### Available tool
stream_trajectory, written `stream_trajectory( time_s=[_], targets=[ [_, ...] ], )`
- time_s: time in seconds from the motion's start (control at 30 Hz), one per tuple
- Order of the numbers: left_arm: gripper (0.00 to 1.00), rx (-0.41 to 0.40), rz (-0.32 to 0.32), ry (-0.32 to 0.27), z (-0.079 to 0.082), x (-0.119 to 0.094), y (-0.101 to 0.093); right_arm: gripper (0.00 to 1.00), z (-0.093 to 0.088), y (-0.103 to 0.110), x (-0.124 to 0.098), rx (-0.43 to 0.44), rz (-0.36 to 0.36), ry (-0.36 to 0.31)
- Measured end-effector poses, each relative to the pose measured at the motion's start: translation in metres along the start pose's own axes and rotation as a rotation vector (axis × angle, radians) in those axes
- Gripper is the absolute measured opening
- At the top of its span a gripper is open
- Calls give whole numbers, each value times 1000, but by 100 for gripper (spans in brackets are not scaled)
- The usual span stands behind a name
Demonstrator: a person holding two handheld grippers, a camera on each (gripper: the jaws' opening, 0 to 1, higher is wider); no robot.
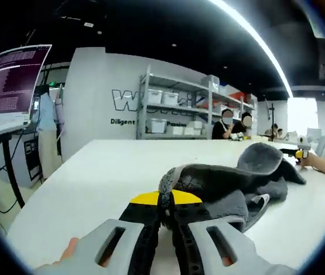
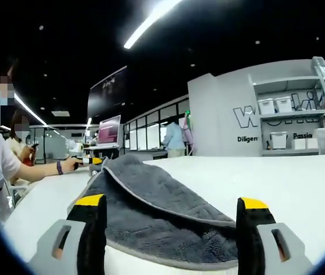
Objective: Fold the towel on the table until its edges align and the towel forms a compact rectangular stack.
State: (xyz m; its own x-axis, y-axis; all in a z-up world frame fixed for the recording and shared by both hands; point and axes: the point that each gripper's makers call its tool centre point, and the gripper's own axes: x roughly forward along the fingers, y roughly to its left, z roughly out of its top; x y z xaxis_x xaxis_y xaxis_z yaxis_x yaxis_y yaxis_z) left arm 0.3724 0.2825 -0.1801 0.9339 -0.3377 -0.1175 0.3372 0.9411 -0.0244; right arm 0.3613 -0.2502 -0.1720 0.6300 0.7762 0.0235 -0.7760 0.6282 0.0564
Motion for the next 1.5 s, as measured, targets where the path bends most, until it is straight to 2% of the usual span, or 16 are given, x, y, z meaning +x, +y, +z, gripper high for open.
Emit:
stream_trajectory(
  time_s=[0.13, 0.2, 0.27, 0.43, 0.83, 1.23, 1.5],
  targets=[
    [5, 56, 15, 39, -9, 3, 0, 95, -2, -1, 2, -2, 0, 3],
    [5, 113, 25, 88, -20, 3, 0, 95, -4, 0, 3, -3, 0, 4],
    [5, 140, 10, 105, -26, 7, -3, 95, -6, 0, 5, -3, 0, 5],
    [5, 133, 9, 138, -37, 9, -1, 95, -8, -4, 7, -1, -1, 4],
    [5, 131, 21, 192, -51, 9, 4, 95, -15, 5, 10, -5, -2, 12],
    [6, 118, 19, 204, -54, 7, 3, 94, -18, 14, 9, -6, -3, 18],
    [6, 108, 20, 210, -54, 5, 1, 94, -14, 1, 7, -2, -3, 14]
  ],
)
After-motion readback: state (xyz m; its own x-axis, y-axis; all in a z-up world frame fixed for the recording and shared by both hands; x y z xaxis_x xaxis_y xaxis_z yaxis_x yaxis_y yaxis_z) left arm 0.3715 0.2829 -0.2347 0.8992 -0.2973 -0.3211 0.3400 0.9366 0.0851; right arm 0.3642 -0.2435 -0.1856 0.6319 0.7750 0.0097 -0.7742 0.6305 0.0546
